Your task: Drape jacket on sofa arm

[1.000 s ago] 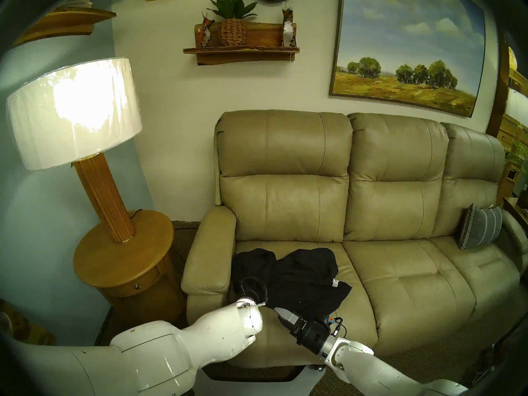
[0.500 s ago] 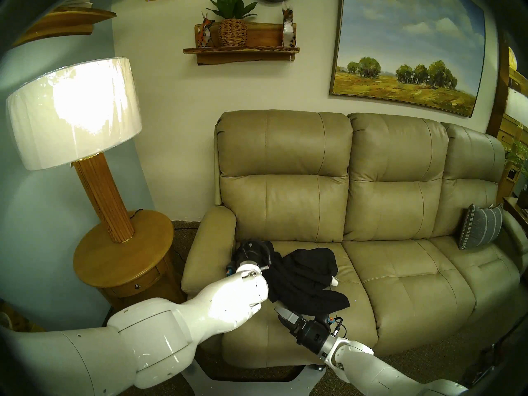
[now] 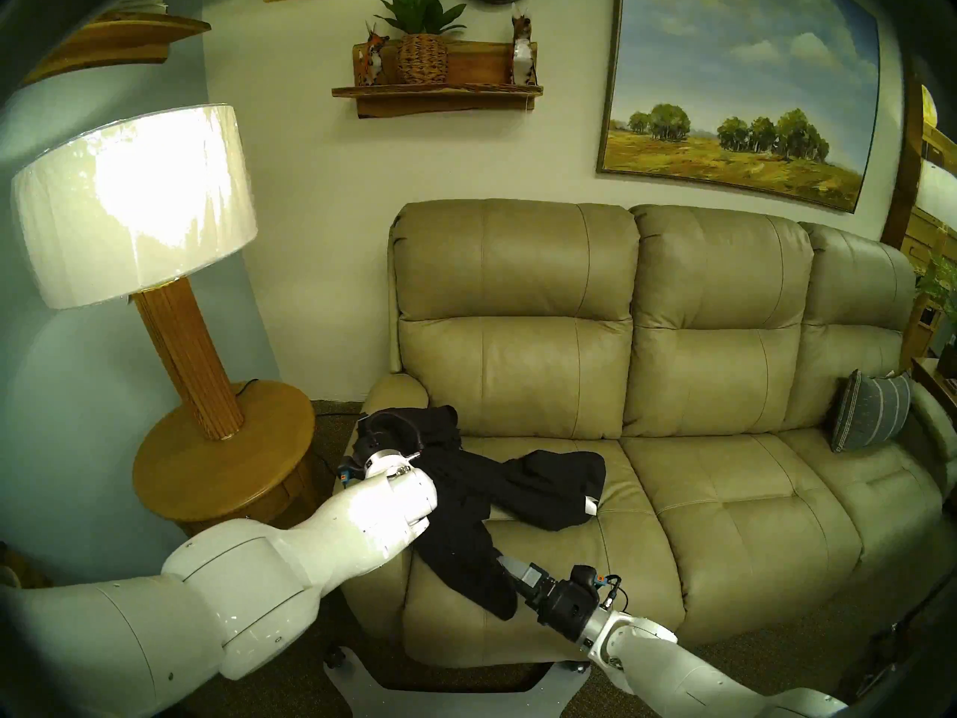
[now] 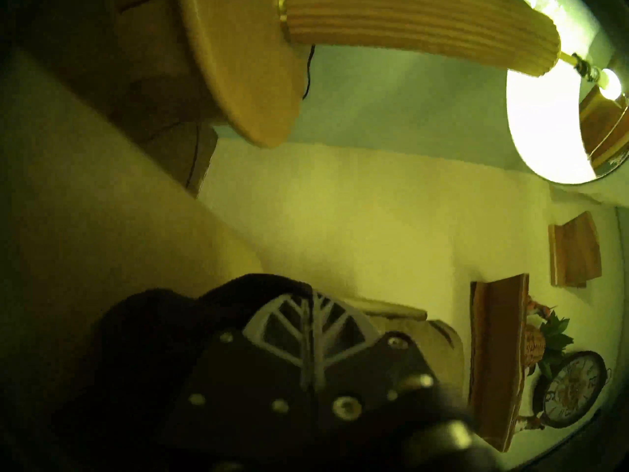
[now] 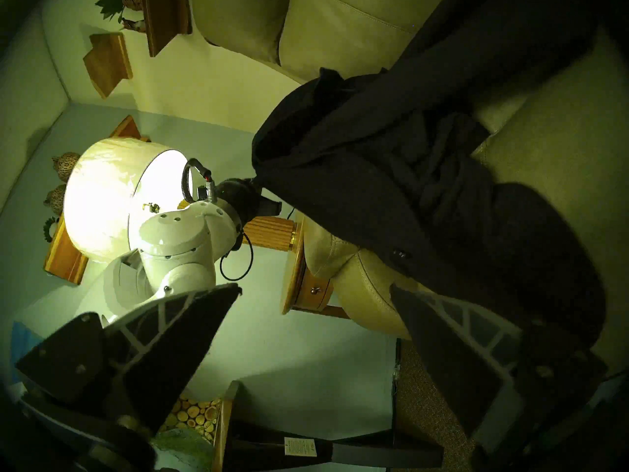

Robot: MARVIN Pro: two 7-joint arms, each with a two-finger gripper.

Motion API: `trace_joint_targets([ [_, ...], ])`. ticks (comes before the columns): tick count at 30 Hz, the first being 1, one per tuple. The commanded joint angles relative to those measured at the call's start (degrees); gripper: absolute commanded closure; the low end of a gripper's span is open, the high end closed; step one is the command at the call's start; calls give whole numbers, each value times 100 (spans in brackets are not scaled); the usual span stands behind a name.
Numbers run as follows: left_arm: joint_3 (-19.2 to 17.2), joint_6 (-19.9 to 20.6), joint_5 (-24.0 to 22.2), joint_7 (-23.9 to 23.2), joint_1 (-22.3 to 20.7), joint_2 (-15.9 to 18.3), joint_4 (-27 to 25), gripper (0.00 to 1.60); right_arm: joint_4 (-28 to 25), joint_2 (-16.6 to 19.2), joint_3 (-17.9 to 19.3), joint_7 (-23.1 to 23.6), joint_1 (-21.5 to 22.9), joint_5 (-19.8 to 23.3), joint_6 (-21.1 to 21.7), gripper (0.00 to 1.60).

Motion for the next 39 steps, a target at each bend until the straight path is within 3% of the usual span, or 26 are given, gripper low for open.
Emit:
trace_joint_targets([
  [1, -489, -681, -175, -655, 124, 375, 60, 160, -66, -8, 3, 46, 19, 10, 20, 0],
  [5, -931, -1188, -175, -1079, 516, 478, 197, 160, -69, -9, 9, 50, 16, 7, 27, 0],
  [12, -1660, -1498, -175, -1370, 969, 601, 329, 160, -77, -6, 17, 58, 12, 4, 46, 0],
  [20, -2350, -1424, -175, -1221, 1307, 731, 83, 160, -95, 0, 28, 70, 3, 0, 72, 0],
  [25, -2497, -1225, -66, -1165, 1570, 678, -432, 160, -98, 0, 35, 71, 1, -4, 84, 0],
  [26, -2542, -1217, -58, -1250, 1618, 655, -531, 127, -97, -1, 36, 70, 1, -4, 86, 0],
  [28, -2507, -1187, 58, -1284, 1716, 625, -718, 84, -93, -3, 38, 68, 2, -7, 89, 0],
  [29, -2514, -1184, 98, -1318, 1768, 611, -830, 37, -92, -4, 40, 67, 3, -8, 91, 0],
  [30, -2525, -1193, 128, -1343, 1809, 604, -914, 0, -91, -5, 41, 67, 3, -9, 92, 0],
  [39, -2436, -1123, 477, -1476, 2335, 400, -1718, 0, -75, -14, 50, 55, 7, -18, 105, 0],
])
